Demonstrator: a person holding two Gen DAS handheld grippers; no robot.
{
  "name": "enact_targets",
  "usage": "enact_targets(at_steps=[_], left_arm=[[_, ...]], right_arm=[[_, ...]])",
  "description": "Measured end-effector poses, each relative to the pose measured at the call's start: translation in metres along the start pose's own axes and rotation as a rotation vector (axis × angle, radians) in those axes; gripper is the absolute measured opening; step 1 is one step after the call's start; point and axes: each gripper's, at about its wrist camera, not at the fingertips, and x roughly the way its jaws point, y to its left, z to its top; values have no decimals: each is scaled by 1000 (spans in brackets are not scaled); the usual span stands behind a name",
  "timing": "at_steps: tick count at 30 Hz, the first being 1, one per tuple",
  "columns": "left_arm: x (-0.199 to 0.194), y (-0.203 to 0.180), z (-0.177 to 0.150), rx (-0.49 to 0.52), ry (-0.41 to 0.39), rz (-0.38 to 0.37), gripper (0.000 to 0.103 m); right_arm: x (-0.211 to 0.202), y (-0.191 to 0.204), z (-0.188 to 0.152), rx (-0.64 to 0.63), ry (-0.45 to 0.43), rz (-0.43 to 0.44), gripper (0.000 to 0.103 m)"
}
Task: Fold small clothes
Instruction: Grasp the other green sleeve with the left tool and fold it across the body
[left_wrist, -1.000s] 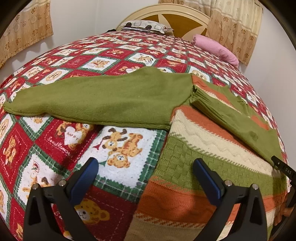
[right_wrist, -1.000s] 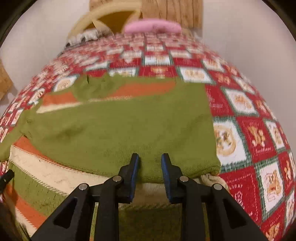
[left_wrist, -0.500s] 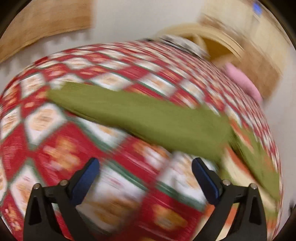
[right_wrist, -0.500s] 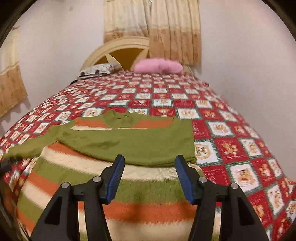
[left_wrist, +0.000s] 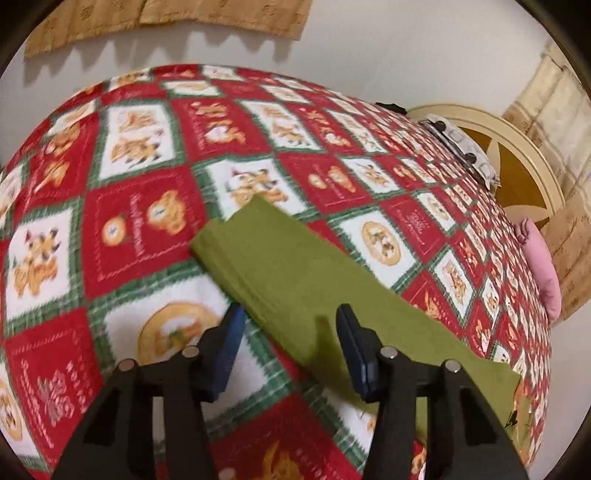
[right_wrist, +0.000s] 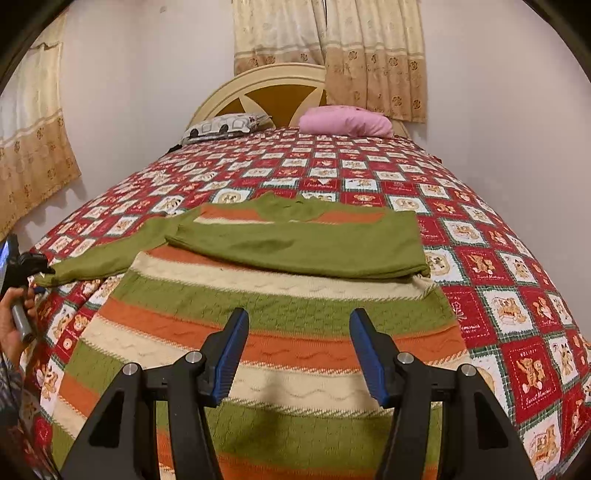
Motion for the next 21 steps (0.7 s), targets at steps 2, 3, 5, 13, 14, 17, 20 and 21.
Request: enact_targets(at_steps=[2, 3, 5, 13, 14, 17, 20, 21], left_arm=[[3, 0, 1, -14, -2, -18, 49], [7, 0, 3, -20, -7, -15, 45], [11, 0, 3, -10, -24, 19, 15], [-1, -24, 10, 82, -62, 13, 9], [-6, -34, 10, 110, -78, 3, 9], [-35, -79, 2, 219, -145, -60, 9], [-71, -135, -23, 345, -203, -155, 9], [-82, -153, -34, 384, -210, -192, 9]], right_arm=[[0, -3, -1, 9, 6, -1, 58], [-1, -4, -1, 18, 8, -3, 58], [-2, -8, -3, 31, 8, -12, 58], [0, -18, -10, 73, 30, -26, 58], [0, -20, -10, 82, 30, -28, 58], [-1, -24, -12, 104, 27, -28, 58], [0, -28, -14, 122, 33, -25, 58], [0, -29, -15, 126, 36, -24, 58]])
